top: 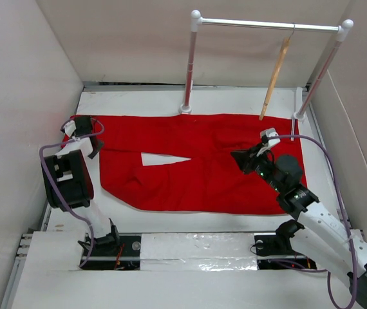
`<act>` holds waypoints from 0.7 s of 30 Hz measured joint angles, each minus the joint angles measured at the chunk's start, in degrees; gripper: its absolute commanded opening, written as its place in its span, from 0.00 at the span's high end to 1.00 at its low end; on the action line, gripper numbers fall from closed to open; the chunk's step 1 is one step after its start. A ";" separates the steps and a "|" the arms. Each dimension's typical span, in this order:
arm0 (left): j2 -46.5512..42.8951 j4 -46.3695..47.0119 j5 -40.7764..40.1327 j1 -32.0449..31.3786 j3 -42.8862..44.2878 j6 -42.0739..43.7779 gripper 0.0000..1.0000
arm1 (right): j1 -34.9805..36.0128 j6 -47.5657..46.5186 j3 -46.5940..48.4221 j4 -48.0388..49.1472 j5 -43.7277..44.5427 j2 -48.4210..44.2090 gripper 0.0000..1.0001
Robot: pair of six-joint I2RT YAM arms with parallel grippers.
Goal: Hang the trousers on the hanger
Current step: Flatten out the trousers at the center of the board.
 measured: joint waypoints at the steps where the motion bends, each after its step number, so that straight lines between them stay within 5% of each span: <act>1: 1.42 -0.68 0.17 0.37 0.42 1.09 0.76 | 0.00 -0.04 0.00 0.00 0.00 -0.07 0.83; 21: 4.92 0.13 3.06 0.15 1.92 7.15 0.68 | 2.84 -1.33 0.26 -0.24 0.04 2.08 0.83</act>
